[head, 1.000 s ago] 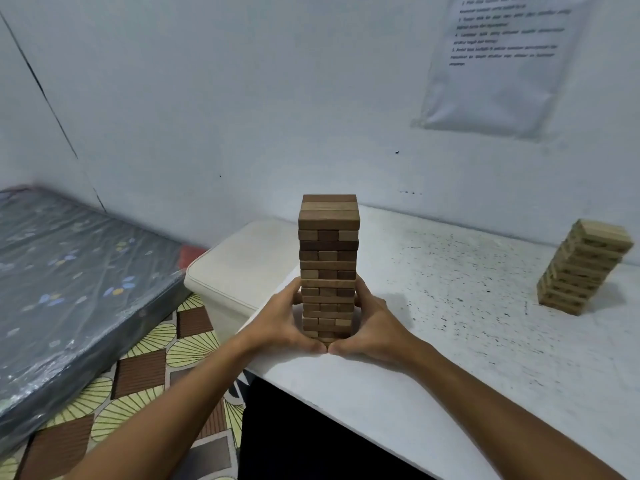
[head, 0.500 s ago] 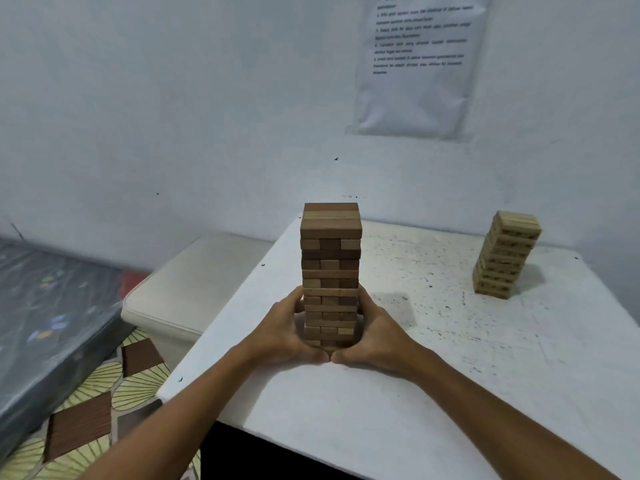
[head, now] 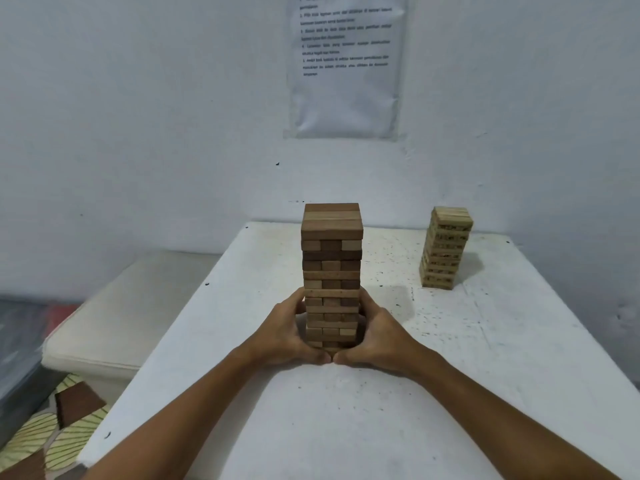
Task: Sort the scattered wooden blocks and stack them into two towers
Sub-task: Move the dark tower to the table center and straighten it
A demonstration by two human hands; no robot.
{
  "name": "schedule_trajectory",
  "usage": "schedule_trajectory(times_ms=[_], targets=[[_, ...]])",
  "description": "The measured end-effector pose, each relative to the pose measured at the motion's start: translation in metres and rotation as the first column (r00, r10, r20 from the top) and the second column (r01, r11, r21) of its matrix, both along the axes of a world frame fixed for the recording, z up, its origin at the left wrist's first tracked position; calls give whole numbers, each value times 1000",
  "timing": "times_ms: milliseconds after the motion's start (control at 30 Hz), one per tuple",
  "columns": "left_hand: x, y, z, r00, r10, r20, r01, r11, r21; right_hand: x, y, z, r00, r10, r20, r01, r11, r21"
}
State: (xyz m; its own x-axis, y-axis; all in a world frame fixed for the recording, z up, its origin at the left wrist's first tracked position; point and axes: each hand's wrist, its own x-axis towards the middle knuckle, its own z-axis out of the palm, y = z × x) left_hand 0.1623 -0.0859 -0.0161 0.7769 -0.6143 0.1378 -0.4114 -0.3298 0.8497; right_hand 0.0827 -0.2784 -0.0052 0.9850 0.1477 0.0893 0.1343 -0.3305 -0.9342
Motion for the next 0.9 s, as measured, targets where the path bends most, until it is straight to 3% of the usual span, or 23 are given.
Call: schedule_trajectory(times_ms=[900], targets=[[17, -50, -1, 993, -120, -16, 120, 993, 18, 6, -46, -7, 990, -138, -12, 136, 986, -97]])
